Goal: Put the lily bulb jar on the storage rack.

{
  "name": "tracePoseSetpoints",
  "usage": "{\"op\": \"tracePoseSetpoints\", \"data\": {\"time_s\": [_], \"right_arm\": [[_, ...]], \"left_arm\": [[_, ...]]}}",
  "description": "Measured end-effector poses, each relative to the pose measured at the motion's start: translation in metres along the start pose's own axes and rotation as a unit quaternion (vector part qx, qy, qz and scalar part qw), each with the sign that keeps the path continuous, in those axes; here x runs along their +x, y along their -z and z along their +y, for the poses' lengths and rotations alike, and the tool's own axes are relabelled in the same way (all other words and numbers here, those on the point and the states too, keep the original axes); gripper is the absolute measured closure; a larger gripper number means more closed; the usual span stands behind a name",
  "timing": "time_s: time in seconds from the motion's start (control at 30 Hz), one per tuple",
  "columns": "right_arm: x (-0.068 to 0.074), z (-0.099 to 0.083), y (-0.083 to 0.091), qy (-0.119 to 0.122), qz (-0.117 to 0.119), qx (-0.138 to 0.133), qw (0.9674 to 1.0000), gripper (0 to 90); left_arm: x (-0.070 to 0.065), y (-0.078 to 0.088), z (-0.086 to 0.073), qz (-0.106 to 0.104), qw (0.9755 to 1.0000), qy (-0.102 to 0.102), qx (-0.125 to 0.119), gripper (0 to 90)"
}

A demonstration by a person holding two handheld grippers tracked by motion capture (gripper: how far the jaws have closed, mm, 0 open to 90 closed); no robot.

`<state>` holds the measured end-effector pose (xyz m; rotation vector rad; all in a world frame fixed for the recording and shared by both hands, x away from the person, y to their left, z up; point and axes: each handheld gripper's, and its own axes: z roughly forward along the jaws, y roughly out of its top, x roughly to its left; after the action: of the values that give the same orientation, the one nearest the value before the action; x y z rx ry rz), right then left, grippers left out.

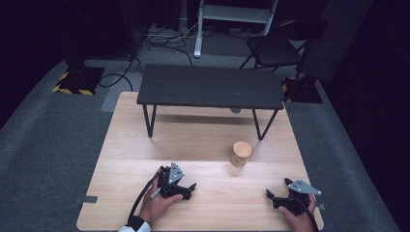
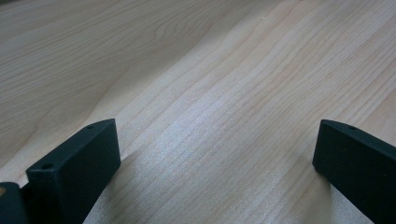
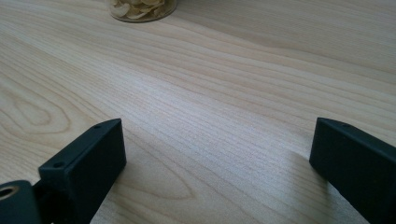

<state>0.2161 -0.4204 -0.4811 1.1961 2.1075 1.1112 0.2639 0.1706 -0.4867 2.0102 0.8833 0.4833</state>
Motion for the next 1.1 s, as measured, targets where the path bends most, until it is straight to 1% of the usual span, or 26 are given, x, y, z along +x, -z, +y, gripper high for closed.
{"op": "tracePoseSetpoints", "data": {"time_s": [0.33, 0.4, 0.47, 0.5, 0.57, 0.63, 0.67, 0.7, 0.77, 0.93, 1.1], "right_arm": [[0.0, 0.0, 0.0, 0.0, 0.0, 0.0, 1.0, 2.9], [0.002, 0.001, 0.0, -0.002, -0.007, 0.001, 1.0, 1.5], [0.002, 0.002, -0.001, -0.002, -0.006, 0.003, 1.0, 0.3], [0.001, 0.003, -0.001, 0.002, -0.002, 0.006, 1.0, 0.2], [0.001, 0.007, 0.0, 0.009, -0.004, 0.011, 0.9999, 0.9], [0.002, 0.008, 0.0, 0.014, -0.004, 0.01, 0.9998, 1.0], [0.002, 0.009, 0.0, 0.013, -0.003, 0.008, 0.9999, 1.2], [0.0, 0.01, 0.0, 0.01, 0.003, 0.005, 0.9999, 1.3], [0.0, 0.012, 0.0, 0.006, 0.007, -0.008, 0.9999, 1.3], [0.003, 0.032, -0.008, 0.023, 0.025, -0.018, 0.9993, 1.3], [0.002, 0.053, -0.018, 0.038, 0.052, -0.023, 0.9977, 1.3]], "left_arm": [[0.0, 0.0, 0.0, 0.0, 1.0, 0.0, 0.0, 0.8], [0.0, 0.0, 0.0, 0.0, 1.0, 0.0, 0.0, 0.8], [0.0, 0.0, 0.0, 0.0, 1.0, 0.0, 0.0, 0.8], [0.0, 0.0, 0.0, 0.0, 1.0, 0.0, 0.0, 0.8], [0.0, 0.0, 0.0, 0.0, 1.0, 0.0, 0.0, 0.7], [0.0, 0.0, 0.0, 0.0, 1.0, 0.0, 0.0, 0.7], [0.0, 0.0, 0.0, 0.0, 1.0, 0.0, 0.0, 0.7], [0.0, 0.0, 0.0, 0.0, 1.0, 0.0, 0.0, 0.7], [0.0, 0.0, 0.0, 0.0, 1.0, 0.0, 0.0, 0.7], [0.0, 0.0, 0.0, 0.0, 1.0, 0.0, 0.0, 0.8], [0.0, 0.0, 0.0, 0.0, 1.0, 0.0, 0.0, 0.7]]}}
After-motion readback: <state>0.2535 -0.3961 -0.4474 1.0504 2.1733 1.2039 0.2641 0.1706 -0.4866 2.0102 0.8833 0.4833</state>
